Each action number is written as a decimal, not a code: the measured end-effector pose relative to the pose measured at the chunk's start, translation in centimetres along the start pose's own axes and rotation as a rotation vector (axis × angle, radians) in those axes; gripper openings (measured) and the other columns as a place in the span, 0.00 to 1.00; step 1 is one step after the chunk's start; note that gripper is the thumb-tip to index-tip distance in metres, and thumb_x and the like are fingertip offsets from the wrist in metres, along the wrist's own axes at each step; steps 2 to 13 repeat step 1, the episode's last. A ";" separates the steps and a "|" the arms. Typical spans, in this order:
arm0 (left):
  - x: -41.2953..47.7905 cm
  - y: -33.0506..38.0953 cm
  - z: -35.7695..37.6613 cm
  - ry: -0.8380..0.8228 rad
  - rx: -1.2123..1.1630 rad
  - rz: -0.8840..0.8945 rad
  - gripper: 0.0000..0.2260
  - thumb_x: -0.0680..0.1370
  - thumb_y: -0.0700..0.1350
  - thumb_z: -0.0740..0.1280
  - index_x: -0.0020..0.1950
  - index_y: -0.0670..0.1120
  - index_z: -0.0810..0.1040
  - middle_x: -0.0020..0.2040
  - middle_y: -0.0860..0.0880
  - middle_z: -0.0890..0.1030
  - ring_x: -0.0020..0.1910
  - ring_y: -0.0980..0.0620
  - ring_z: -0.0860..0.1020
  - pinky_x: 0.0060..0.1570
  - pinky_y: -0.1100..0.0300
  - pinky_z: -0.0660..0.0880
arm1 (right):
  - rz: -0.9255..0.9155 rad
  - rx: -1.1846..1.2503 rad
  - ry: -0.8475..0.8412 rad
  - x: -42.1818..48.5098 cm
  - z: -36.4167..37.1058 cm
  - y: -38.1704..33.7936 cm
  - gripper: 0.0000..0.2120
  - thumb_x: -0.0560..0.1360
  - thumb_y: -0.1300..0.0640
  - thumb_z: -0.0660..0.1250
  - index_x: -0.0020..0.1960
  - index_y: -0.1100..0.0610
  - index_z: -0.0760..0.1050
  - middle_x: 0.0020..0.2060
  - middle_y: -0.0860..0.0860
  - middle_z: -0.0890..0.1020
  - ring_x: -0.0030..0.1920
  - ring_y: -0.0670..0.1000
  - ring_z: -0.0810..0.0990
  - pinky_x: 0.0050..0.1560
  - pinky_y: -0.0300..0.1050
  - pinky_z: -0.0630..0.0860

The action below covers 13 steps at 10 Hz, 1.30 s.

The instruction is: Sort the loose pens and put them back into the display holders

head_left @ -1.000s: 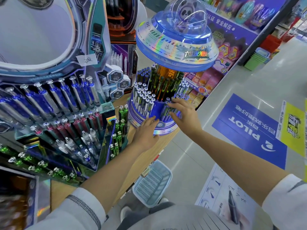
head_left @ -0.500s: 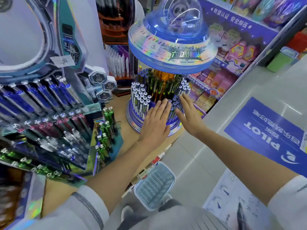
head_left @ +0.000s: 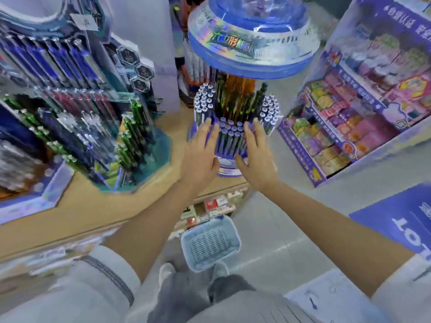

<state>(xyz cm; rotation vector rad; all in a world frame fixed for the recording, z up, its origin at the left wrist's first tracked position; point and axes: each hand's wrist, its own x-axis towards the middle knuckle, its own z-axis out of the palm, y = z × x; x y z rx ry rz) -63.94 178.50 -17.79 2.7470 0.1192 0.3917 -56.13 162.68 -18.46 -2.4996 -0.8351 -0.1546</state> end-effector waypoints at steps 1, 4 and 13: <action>-2.3 0.4 -0.6 0.000 0.015 -0.047 0.33 0.71 0.38 0.67 0.75 0.37 0.61 0.74 0.36 0.62 0.70 0.36 0.66 0.63 0.45 0.69 | -0.076 0.072 0.052 -1.5 -0.6 -0.8 0.29 0.74 0.53 0.61 0.72 0.62 0.65 0.73 0.61 0.64 0.72 0.63 0.62 0.71 0.60 0.63; -2.3 0.4 -0.6 0.000 0.015 -0.047 0.33 0.71 0.38 0.67 0.75 0.37 0.61 0.74 0.36 0.62 0.70 0.36 0.66 0.63 0.45 0.69 | -0.076 0.072 0.052 -1.5 -0.6 -0.8 0.29 0.74 0.53 0.61 0.72 0.62 0.65 0.73 0.61 0.64 0.72 0.63 0.62 0.71 0.60 0.63; -2.3 0.4 -0.6 0.000 0.015 -0.047 0.33 0.71 0.38 0.67 0.75 0.37 0.61 0.74 0.36 0.62 0.70 0.36 0.66 0.63 0.45 0.69 | -0.076 0.072 0.052 -1.5 -0.6 -0.8 0.29 0.74 0.53 0.61 0.72 0.62 0.65 0.73 0.61 0.64 0.72 0.63 0.62 0.71 0.60 0.63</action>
